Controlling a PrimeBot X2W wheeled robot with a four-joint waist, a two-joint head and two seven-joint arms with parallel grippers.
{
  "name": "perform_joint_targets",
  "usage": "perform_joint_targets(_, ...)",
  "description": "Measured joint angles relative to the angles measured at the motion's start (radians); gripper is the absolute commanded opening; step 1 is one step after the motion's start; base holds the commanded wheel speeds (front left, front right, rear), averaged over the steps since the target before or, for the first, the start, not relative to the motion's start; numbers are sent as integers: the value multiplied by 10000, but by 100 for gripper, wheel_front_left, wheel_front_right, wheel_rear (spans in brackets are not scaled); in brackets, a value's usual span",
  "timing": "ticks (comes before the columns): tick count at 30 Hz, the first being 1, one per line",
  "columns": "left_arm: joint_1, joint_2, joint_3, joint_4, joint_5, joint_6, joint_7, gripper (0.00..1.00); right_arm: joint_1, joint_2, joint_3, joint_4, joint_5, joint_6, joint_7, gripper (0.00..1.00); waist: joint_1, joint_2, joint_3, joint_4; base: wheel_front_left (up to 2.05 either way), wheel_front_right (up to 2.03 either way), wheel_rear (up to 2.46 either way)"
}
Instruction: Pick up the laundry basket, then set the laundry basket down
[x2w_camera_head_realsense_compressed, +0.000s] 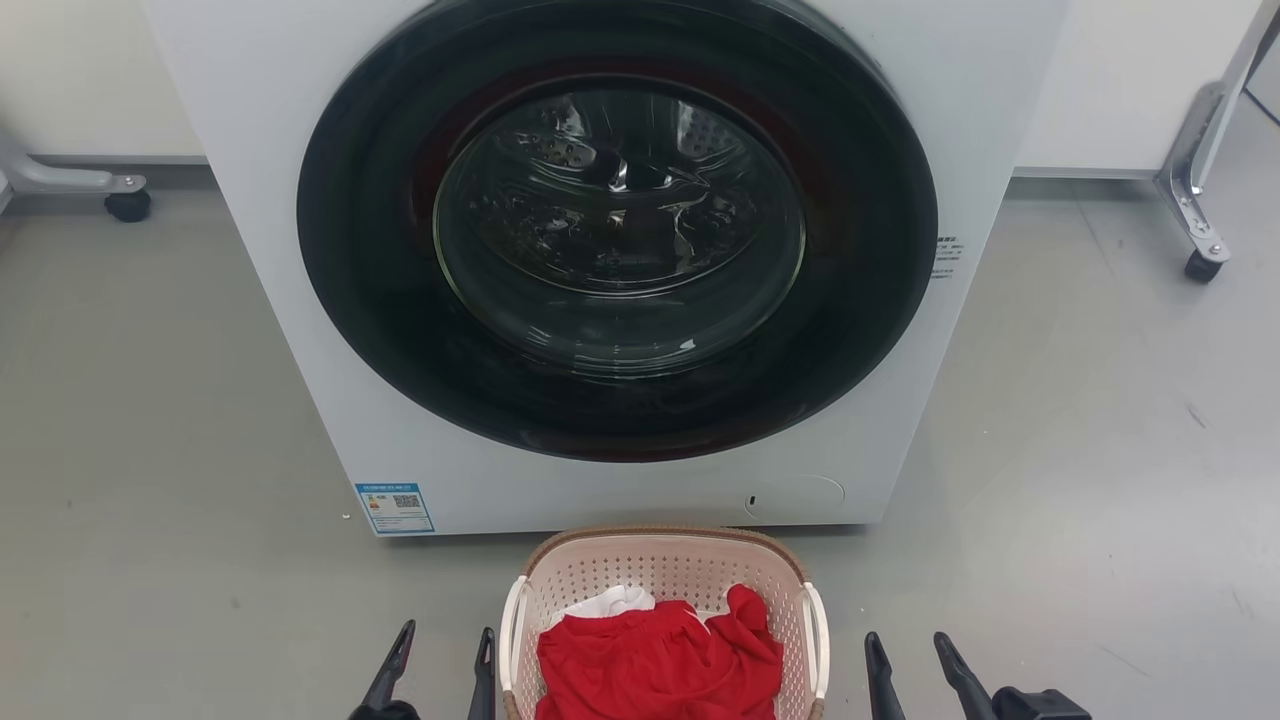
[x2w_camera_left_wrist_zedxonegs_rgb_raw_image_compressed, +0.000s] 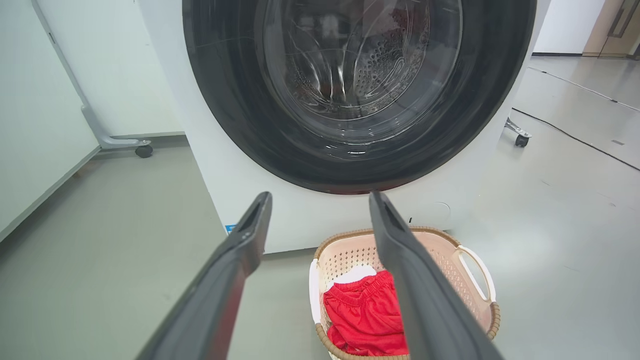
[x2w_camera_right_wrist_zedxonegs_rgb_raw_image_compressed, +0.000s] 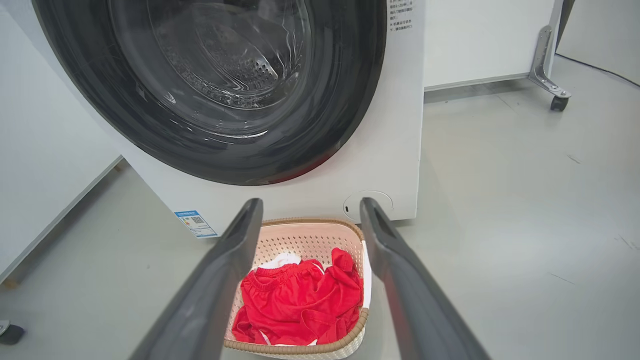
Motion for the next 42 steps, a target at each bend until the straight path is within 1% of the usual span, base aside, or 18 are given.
perform_joint_targets(2,0,-2,-35,0,242,79,-73,100,2,0,58,-2,-268,-86,-71,100,0,0,-9,-1,0,0,0)
perform_joint_targets(4,0,-4,-42,2,328,86,-121,100,3,-2,82,0,-430,-90,-132,100,0,0,-13,-2,0,0,0)
perform_joint_targets(8,0,-10,-121,2,846,165,-249,100,4,-6,155,-8,-888,-178,-234,100,0,0,-38,-8,0,0,0)
perform_joint_targets(42,130,-113,130,19,759,169,-249,100,232,-4,-17,-125,-965,-205,-236,100,0,0,-79,-56,0,0,0)
